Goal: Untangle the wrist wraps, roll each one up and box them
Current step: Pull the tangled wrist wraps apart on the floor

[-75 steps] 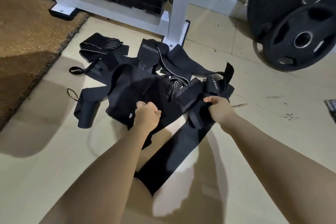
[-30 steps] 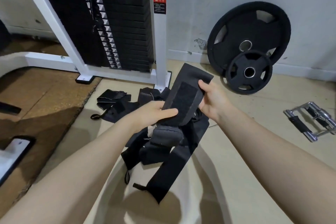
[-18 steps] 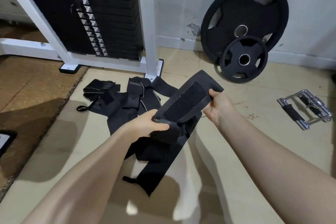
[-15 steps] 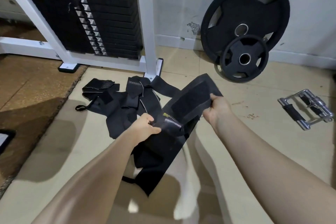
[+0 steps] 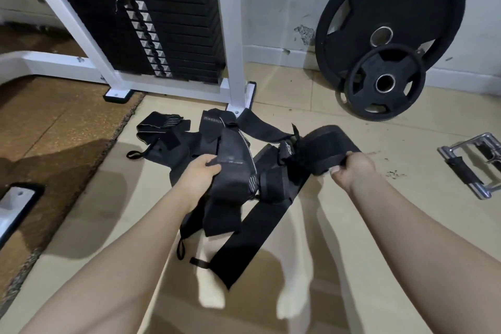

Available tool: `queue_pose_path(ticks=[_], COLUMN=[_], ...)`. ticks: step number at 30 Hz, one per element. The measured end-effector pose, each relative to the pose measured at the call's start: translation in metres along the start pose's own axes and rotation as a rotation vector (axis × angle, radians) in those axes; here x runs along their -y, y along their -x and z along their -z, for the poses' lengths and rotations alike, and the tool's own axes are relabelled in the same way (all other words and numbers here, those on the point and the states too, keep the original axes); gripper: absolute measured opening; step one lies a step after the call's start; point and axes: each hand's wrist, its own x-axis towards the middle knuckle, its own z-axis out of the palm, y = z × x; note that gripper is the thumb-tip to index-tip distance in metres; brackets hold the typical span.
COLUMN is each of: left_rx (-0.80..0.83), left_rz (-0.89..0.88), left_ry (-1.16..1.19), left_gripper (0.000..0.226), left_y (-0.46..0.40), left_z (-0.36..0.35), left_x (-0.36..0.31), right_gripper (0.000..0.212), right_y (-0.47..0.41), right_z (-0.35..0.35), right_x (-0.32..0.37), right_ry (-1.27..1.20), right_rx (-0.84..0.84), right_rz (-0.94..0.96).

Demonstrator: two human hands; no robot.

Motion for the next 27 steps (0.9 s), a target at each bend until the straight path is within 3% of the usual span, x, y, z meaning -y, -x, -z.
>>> queue_pose_path(ticks=[4,7,11,14,17,19,21,23,25,27], left_rx=[0.148,0.217,0.33,0.329,0.251,0.08,-0.142,-0.339,-0.434,-0.35], left_rz=[-0.12,-0.208,-0.287,-0.253,-0.13,-0.035,0.041,0.099,0.148,0.24], left_ry=[0.199,0.283,0.508,0.788,0.979,0.859,0.633,0.503,0.43,0.549], left_gripper=[0.02,0.022,0.023,0.023,0.023,0.021,0.022,0.026,0.025,0.026], left_y=[0.018,0.029,0.04,0.038,0.026,0.009,-0.017,-0.041,-0.057,-0.064], left_z=[-0.007,-0.003,0.003,0.003,0.005,0.008,0.012,0.018,0.024,0.024], left_x=[-0.029,-0.05,-0.079,-0.09,-0.084,-0.069,-0.045,-0.024,-0.007,0.008], right_gripper=[0.02,0.015,0.035,0.042,0.05,0.06,0.075,0.068,0.051,0.043], right_y=[0.012,0.027,0.037,0.043,0.033,0.03,0.023,0.022,0.016,0.007], right_z=[0.003,-0.001,-0.011,-0.036,-0.04,-0.037,-0.024,-0.024,-0.032,-0.042], right_x=[-0.019,-0.031,-0.047,-0.07,-0.09,-0.103,-0.112,-0.131,-0.153,-0.18], right_ry=[0.275,0.574,0.848,1.135,1.176,1.101,0.871,0.766,0.813,0.961], right_rx=[0.077,0.254,0.618,0.744,0.835,0.869,0.874,0.779,0.632,0.503], right_rz=[-0.024,0.035,0.057,0.042,-0.033,-0.175,-0.437,-0.556,-0.446,-0.131])
